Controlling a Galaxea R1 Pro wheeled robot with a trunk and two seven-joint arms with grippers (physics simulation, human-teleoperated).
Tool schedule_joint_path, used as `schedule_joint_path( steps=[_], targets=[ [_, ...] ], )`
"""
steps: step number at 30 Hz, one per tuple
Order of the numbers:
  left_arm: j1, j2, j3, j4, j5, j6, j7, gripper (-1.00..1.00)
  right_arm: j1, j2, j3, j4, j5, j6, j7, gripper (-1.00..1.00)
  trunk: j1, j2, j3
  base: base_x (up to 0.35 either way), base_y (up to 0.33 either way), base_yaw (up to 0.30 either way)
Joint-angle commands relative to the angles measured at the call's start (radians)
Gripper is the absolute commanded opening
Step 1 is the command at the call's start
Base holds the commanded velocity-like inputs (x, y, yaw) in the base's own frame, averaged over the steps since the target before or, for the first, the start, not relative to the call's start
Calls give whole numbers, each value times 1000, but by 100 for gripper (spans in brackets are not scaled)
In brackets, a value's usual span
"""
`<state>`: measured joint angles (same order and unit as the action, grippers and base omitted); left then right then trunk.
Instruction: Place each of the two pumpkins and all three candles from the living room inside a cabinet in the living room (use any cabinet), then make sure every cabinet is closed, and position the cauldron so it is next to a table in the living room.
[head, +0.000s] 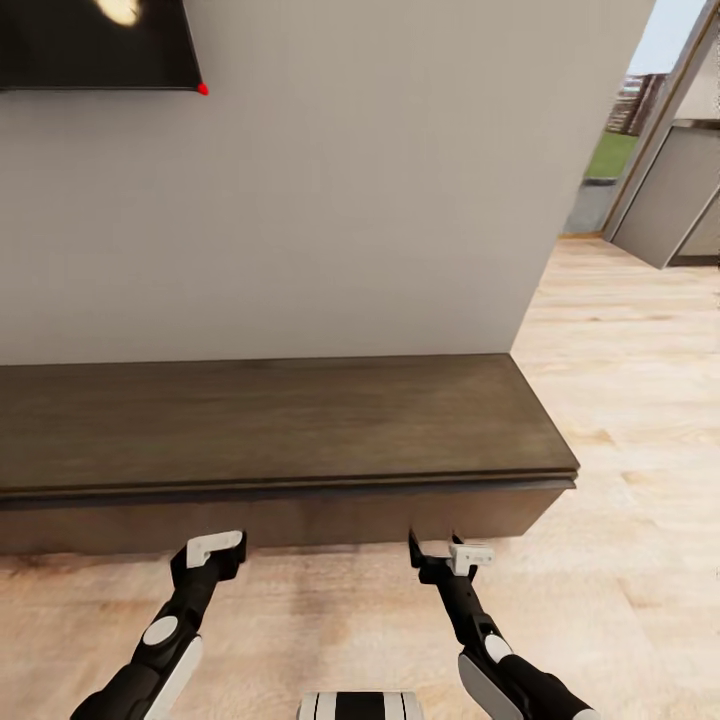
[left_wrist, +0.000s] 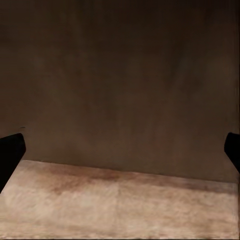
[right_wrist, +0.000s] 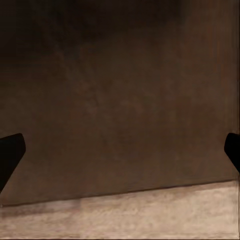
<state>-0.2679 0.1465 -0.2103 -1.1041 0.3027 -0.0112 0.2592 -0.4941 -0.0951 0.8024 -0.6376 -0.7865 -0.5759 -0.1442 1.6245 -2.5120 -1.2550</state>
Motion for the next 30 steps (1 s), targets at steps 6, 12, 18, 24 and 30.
schedule_joint_path(
  steps=[6,12,18,24,30],
  targets=[
    [-1,1,1,-29,18,112,6,100,-1,-2,8,-15,-7,145,-8,100,-1,0,-1,-308,-68,0],
    [-1,2,11,-127,17,341,6,100,-1,-1,-1,-18,-10,333,-8,100,-1,0,-1,-307,-69,0],
    [-2,1,68,-239,18,631,5,100,-1,-1,-133,-75,-9,588,-8,100,-1,0,-1,-113,-12,0],
    [-4,0,121,-335,21,823,4,100,-1,-2,-206,-104,-8,742,0,100,-1,0,3,-10,-1,0],
    [-7,-3,134,-359,20,928,4,100,-1,-2,-209,-106,-8,753,7,100,-4,1,26,0,0,0]
  ],
)
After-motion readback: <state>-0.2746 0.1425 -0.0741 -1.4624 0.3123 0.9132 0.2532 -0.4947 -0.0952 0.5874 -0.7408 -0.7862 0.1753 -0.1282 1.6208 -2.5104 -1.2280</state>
